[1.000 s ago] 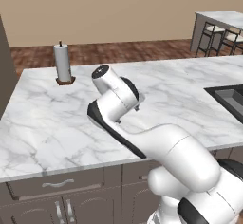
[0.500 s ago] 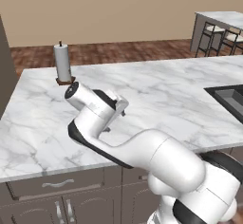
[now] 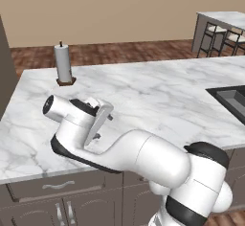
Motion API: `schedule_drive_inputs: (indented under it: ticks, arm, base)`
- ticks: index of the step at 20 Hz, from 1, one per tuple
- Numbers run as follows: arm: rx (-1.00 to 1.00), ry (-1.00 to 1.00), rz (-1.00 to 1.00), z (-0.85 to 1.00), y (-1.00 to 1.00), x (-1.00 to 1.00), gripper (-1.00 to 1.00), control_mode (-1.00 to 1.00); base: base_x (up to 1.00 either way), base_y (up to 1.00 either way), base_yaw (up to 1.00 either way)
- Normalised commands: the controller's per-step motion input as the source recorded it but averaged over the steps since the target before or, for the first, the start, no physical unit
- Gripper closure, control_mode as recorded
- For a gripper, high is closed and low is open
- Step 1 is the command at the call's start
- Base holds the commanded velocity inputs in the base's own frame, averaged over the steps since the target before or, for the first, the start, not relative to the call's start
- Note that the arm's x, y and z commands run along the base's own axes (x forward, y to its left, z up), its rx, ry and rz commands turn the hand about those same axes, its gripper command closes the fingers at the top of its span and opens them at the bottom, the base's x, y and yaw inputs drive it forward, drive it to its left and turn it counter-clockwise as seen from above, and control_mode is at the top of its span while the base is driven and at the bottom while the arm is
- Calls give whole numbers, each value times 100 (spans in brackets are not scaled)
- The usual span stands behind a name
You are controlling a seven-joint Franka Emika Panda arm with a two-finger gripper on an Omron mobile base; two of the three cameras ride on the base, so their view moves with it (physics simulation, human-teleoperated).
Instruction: Take the tongs from the drawer on the left and place them on the dining counter next to the tray containing the hot dog.
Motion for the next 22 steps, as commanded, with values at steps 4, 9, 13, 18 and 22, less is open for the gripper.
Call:
schedule_drive_inputs:
  ticks: [4, 9, 13, 18, 22]
  arm:
    - [-5, 0, 2, -17, 23, -30, -100, -100]
    - [-3, -5, 0, -26, 15, -38, -100, -100]
    - [-2, -9, 0, -28, 8, -38, -100, -100]
    - [-3, -11, 1, -35, 3, -39, -100, -100]
    - [-5, -3, 3, -43, 1, -33, -100, -100]
  base:
    - [0, 0, 0]
    - [0, 0, 0]
    - [0, 0, 0]
    - [0, 0, 0]
    - [0, 0, 0]
